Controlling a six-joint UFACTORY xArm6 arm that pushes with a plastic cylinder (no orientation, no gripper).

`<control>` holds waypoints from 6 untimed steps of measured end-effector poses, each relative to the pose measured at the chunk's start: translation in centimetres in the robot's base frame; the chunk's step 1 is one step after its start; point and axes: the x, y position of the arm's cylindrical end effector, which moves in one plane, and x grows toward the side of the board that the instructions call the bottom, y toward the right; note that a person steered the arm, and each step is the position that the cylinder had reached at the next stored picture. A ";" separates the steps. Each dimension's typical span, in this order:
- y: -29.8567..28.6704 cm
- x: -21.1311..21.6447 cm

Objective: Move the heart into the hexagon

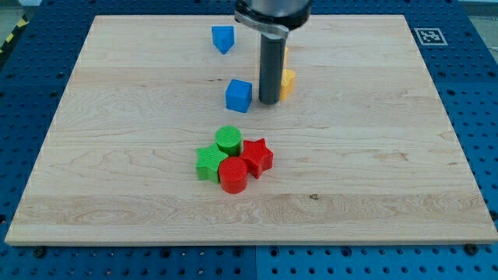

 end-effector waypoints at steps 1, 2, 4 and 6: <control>0.0 -1.3; 0.1 0.3; 1.9 2.0; 1.9 -2.6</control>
